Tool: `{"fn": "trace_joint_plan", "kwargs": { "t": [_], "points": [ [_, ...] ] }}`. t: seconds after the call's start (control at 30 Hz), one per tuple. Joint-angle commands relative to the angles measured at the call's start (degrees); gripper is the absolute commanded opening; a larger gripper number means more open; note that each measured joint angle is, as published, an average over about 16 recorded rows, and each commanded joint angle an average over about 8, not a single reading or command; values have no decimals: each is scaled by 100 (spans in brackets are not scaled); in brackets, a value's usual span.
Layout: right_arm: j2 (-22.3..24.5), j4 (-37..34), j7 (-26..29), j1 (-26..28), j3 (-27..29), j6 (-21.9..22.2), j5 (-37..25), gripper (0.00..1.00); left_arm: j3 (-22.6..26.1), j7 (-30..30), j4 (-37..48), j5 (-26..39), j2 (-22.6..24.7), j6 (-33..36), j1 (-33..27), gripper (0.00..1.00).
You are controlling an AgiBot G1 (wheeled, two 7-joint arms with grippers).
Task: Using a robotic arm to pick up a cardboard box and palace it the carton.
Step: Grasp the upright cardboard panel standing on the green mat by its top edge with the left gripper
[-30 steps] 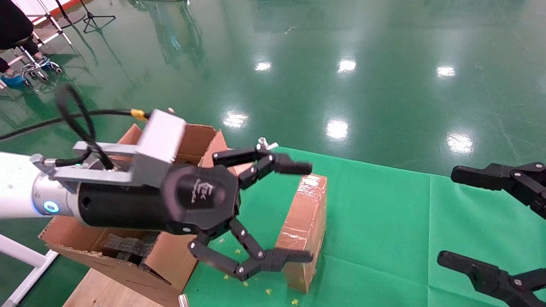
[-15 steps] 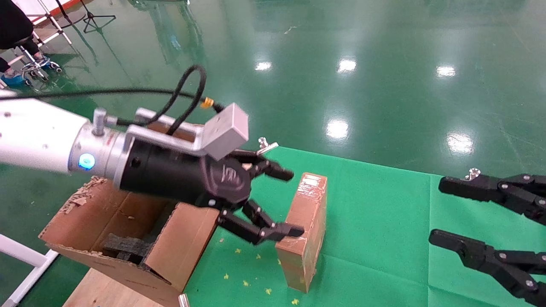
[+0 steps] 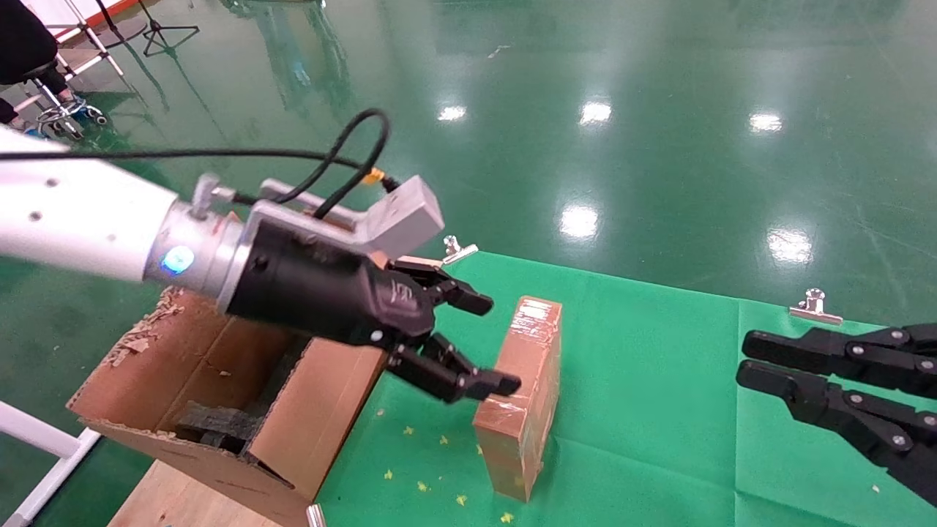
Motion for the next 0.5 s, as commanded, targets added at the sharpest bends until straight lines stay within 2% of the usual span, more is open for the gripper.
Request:
{"fn": "trace_joint_plan", "kwargs": {
  "t": [0.03,0.17,0.27,0.5],
  "points": [
    [0,0,0,0,0,0,0,0,194,-417,23,352,134,48,-231,100],
    [0,0,0,0,0,0,0,0,722,-1210,30,699,442,157,-682,100],
    [0,-1,0,-1,0,1,0,0,1027,-1559,49,787,574,183,-922,100],
    [0,-2,0,-1,0,2,0,0,1183,-1654,86,805,617,155,-1011,100]
  ]
}}
